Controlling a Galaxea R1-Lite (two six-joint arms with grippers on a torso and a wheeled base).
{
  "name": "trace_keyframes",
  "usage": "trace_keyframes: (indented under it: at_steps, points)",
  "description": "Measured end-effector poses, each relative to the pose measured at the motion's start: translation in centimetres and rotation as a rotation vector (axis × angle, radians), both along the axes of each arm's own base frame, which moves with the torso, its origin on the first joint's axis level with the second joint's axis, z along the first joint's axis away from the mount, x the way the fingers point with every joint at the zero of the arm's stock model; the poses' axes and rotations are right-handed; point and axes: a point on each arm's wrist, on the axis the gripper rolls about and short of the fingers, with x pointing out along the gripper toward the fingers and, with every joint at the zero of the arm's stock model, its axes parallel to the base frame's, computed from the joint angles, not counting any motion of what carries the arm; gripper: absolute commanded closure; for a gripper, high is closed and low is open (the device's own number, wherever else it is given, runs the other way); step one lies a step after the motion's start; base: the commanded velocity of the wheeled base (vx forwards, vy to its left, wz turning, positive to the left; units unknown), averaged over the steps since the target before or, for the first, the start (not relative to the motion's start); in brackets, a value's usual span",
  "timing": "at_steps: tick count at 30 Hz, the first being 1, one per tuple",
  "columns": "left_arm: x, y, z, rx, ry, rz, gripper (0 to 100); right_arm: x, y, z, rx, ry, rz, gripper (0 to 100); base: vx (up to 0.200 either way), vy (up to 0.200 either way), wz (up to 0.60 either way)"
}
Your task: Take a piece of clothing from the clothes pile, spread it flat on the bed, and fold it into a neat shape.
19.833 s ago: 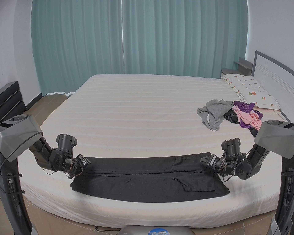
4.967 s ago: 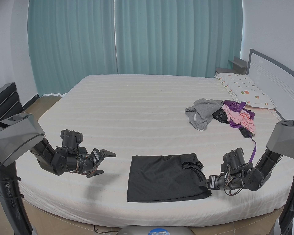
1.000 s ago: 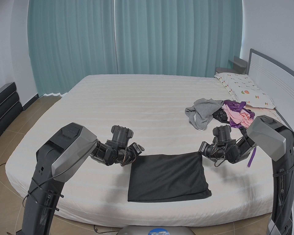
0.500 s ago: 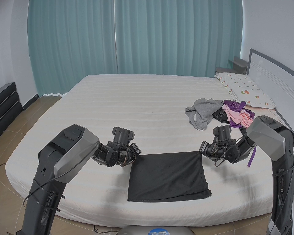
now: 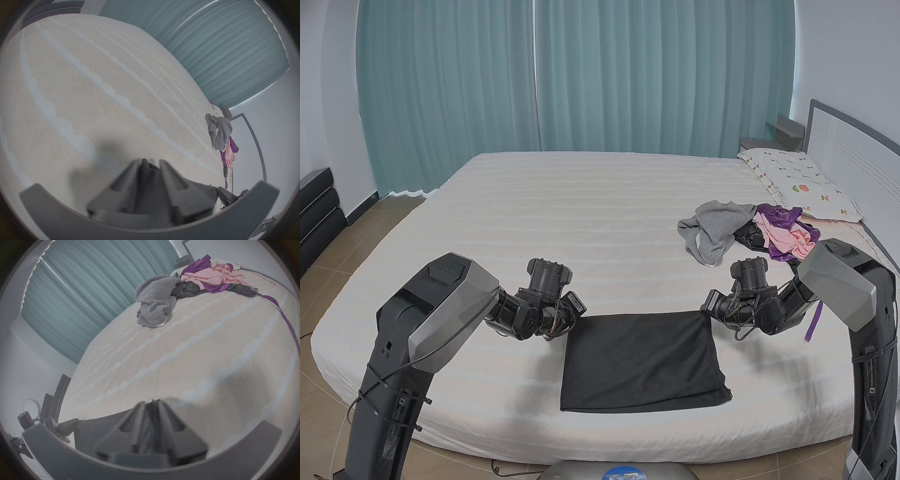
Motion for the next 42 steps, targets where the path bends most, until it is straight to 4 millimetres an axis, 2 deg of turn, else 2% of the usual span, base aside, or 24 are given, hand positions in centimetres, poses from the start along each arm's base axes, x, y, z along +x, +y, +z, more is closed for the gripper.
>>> trace_keyframes:
  at_steps: [8, 15, 23, 29, 34, 42]
  points:
    - [0.1, 0.4, 0.6, -0.025, -0.001, 0.016, 0, -1.3, -0.6, 1.0, 0.045, 0.027, 0.012, 0, 0.000, 0.000, 0.00]
    - [-0.6, 1.3, 1.7, -0.061, 0.024, 0.050, 0, -5.4, -1.6, 1.0, 0.092, 0.075, 0.091, 0, 0.000, 0.000, 0.00]
    - [-4.0, 2.8, 3.3, -0.108, 0.101, 0.053, 0, -11.5, -2.6, 0.7, 0.107, 0.044, 0.178, 0, 0.000, 0.000, 0.00]
    - [-7.0, 4.0, 3.4, -0.143, 0.105, 0.058, 0, -14.4, -2.8, 1.0, 0.125, 0.018, 0.234, 0, 0.000, 0.000, 0.00]
    - [-8.2, 4.5, 3.9, -0.191, 0.077, 0.073, 0, -15.8, -2.6, 0.8, 0.146, 0.007, 0.276, 0, 0.000, 0.000, 0.00]
    - [-8.7, 4.7, 4.2, -0.206, 0.076, 0.082, 0, -16.0, -2.0, -0.1, 0.150, 0.035, 0.306, 0, 0.000, 0.000, 0.00]
